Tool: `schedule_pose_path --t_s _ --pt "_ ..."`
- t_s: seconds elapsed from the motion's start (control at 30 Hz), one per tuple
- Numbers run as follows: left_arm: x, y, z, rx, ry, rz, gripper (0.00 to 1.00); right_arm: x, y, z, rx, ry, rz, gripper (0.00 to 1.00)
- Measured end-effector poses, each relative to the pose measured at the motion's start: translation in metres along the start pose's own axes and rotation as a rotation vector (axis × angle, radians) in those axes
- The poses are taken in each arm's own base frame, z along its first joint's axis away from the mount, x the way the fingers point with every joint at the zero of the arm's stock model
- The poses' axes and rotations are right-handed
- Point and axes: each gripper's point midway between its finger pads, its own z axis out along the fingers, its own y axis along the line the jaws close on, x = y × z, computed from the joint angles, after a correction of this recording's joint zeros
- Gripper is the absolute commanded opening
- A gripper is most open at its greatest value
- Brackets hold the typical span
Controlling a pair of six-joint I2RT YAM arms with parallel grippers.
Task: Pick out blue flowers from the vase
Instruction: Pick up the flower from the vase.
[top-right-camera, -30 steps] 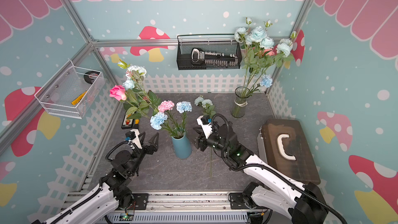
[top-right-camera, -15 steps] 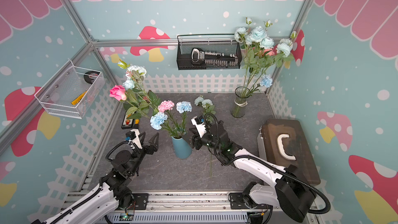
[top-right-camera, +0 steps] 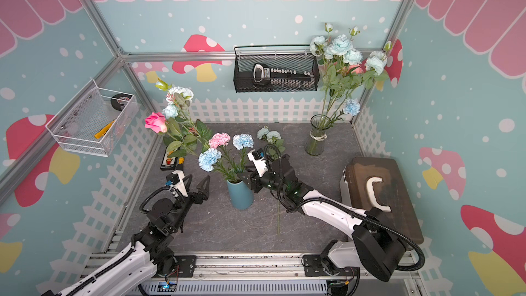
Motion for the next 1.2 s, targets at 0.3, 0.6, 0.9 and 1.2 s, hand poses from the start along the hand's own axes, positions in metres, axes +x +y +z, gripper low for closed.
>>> schedule_pose_path --t_s 0.3,0.6,0.9,1.2 --pt "0.000 0.000 0.000 0.000 -0.001 0.000 0.85 -0.011 0.003 0.001 -0.006 -0.021 -0.016 0.12" --pt "-0.003 0.000 -0.001 0.003 -0.011 -0.003 0.85 -0.029 0.007 0.000 -0.013 -0.046 -0.042 0.03" --pt "-0.005 -0.001 -0.002 0.004 -0.017 -0.004 0.85 -0.071 0.024 -0.021 -0.012 -0.090 -0.102 0.03" --pt "-0.004 -0.001 -0.001 0.004 -0.013 -0.004 0.85 -0.141 0.054 -0.067 0.001 -0.183 -0.178 0.03"
